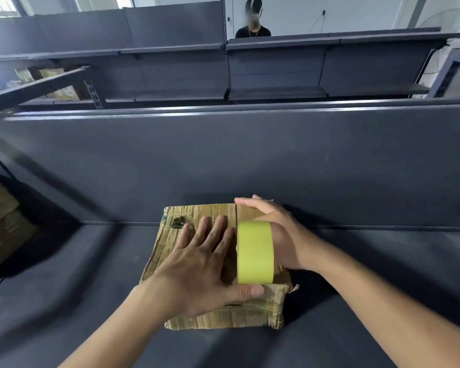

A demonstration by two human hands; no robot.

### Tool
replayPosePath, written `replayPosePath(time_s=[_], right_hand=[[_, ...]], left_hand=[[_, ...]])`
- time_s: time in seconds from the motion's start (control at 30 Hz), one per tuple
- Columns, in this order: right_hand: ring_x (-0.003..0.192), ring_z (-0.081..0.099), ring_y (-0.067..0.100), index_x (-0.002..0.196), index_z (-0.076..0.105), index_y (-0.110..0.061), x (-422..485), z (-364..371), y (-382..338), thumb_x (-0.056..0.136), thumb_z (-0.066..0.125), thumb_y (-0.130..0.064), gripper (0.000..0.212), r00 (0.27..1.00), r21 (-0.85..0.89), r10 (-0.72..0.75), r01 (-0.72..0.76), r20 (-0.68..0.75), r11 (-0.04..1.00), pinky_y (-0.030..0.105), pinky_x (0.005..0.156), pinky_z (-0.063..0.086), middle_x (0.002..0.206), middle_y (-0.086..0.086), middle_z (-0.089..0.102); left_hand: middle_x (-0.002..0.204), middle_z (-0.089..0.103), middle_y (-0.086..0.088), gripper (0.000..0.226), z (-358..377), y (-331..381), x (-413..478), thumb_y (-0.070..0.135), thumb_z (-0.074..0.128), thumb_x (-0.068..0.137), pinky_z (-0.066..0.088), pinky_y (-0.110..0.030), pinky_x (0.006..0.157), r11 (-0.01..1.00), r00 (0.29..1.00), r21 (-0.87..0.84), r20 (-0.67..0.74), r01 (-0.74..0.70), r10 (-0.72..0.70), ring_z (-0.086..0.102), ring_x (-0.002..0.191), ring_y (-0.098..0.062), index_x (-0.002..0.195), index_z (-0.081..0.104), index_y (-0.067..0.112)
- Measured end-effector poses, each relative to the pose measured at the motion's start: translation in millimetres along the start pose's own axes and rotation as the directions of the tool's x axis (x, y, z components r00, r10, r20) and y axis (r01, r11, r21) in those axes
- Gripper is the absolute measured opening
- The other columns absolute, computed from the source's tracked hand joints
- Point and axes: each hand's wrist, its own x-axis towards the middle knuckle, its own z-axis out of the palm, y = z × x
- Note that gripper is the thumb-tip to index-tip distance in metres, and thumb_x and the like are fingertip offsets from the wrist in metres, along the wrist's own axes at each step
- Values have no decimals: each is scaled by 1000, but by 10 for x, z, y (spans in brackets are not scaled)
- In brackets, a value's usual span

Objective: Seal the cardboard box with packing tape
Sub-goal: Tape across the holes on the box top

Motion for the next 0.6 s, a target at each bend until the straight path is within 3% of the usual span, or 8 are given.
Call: replayPosePath(time_s=[0.1,0.13,0.23,0.3,0.37,0.43,0.53,0.6], right_hand=[[136,47,9,76,76,-19,51,-9,24,89,65,-18,17,999,116,-47,49,-18,992,45,108,42,152,-13,45],[129,53,6,77,77,-21,70,-44,25,89,65,-17,17,996,130,-76,82,-50,988,43,104,46,147,-9,52],[116,64,8,90,77,-17,167,-168,56,87,60,-21,17,980,36,-134,141,-149,989,47,100,49,128,-4,68],[101,70,15,96,74,-11,249,-235,91,87,65,-14,13,986,34,-109,114,-127,993,49,87,55,108,0,75],[83,70,23,87,67,-16,321,-292,109,88,69,-9,7,991,-28,-104,101,-87,994,51,69,56,86,3,73],[70,67,22,81,57,-22,372,-373,146,88,67,-8,19,984,-153,-116,96,-132,984,51,59,54,75,2,68],[61,61,23,82,52,-26,394,-463,184,86,63,-4,24,977,-207,-123,85,-175,975,49,54,53,68,0,64],[64,64,21,84,56,-27,398,-442,200,85,63,-3,25,978,-134,-126,104,-164,986,47,56,54,71,-2,66]], left_hand=[[161,-40,2,133,7,8,-12,106,-6,54,-9,-52,127,1000,1000,-6,13,3,-3,-36,150,-26,158,-27,26],[161,-40,2,133,9,14,-14,106,-5,55,-9,-53,127,1000,1000,-9,17,4,-3,-37,150,-26,158,-27,26],[161,-41,2,130,36,65,-50,107,-3,58,-10,-52,127,1000,1000,-9,16,-14,15,-38,149,-26,156,-30,26],[161,-41,3,128,47,100,-95,107,-1,60,-11,-51,127,1000,1000,-11,13,-28,28,-40,148,-24,156,-32,27],[159,-43,3,128,29,137,-154,106,1,61,-14,-51,127,1000,999,-3,30,-30,30,-43,146,-24,154,-33,26],[156,-48,4,126,23,184,-213,105,2,62,-17,-50,126,999,997,7,61,-38,38,-46,144,-24,151,-37,25],[155,-49,6,129,48,226,-270,107,-1,56,-18,-51,125,999,997,-3,63,-38,38,-48,143,-24,149,-39,26],[154,-50,7,129,64,236,-273,107,-3,54,-18,-51,125,999,998,-6,60,-36,36,-48,142,-24,149,-39,27]])
